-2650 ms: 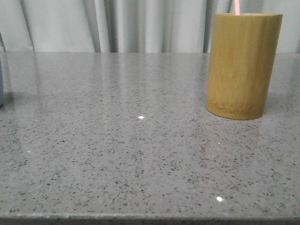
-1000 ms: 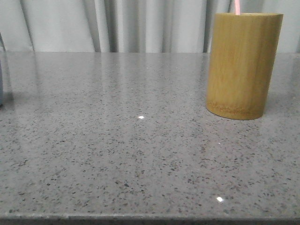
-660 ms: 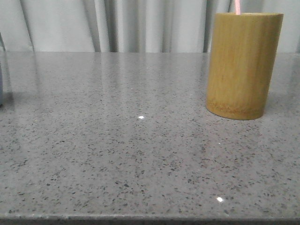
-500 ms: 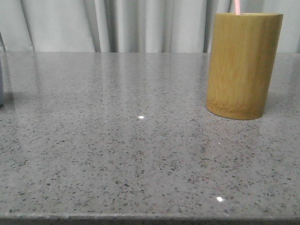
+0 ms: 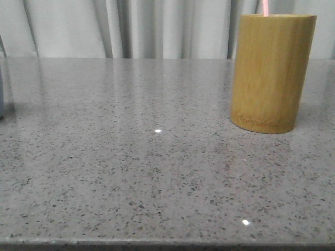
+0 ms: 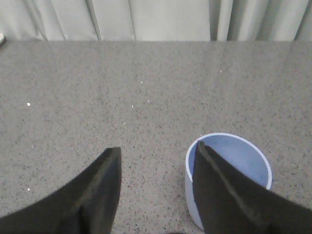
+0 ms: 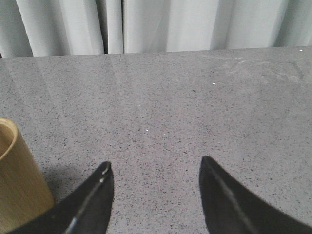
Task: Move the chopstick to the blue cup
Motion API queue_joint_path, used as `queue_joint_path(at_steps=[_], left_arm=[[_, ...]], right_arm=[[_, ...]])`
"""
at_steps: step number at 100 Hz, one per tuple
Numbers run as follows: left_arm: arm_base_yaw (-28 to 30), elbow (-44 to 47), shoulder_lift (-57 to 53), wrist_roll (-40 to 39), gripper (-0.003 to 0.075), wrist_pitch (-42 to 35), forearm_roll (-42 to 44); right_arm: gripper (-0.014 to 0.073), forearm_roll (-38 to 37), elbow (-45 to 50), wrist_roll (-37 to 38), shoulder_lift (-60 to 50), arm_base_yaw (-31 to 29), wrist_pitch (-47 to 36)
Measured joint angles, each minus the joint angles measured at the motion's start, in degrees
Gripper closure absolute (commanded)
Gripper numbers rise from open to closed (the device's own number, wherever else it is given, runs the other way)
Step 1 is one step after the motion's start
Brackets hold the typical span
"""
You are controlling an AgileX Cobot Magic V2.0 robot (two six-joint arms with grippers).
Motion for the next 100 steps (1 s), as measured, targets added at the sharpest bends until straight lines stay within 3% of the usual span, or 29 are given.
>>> queue_joint_path(at_steps=[15, 47, 83, 93, 100], left_arm=[[0.0, -8.4, 9.6, 0.0, 0.0297, 7.2, -1.1], [0.0, -24.1, 29.8, 0.6, 0.0298, 23.4, -3.6], [0.0, -28.4, 40.8, 1.5, 0.0299, 30.8, -5.9], [0.0, -28.4, 42.0, 1.6, 0.0333, 31.3, -6.0], [0.0, -28.4, 42.3, 1.6, 0.0421, 31.4, -6.0]], right_arm=[[0.0181, 0.1, 0.0, 0.0, 0.0, 0.0, 0.0], [0.0181, 0.1, 0.0, 0.0, 0.1, 0.0, 0.0], [0.0181, 0.1, 0.0, 0.0, 0.1, 0.0, 0.0], [0.0181, 0.1, 0.0, 0.0, 0.1, 0.0, 0.0], [0.0181, 0.1, 0.0, 0.0, 0.1, 0.0, 0.0]])
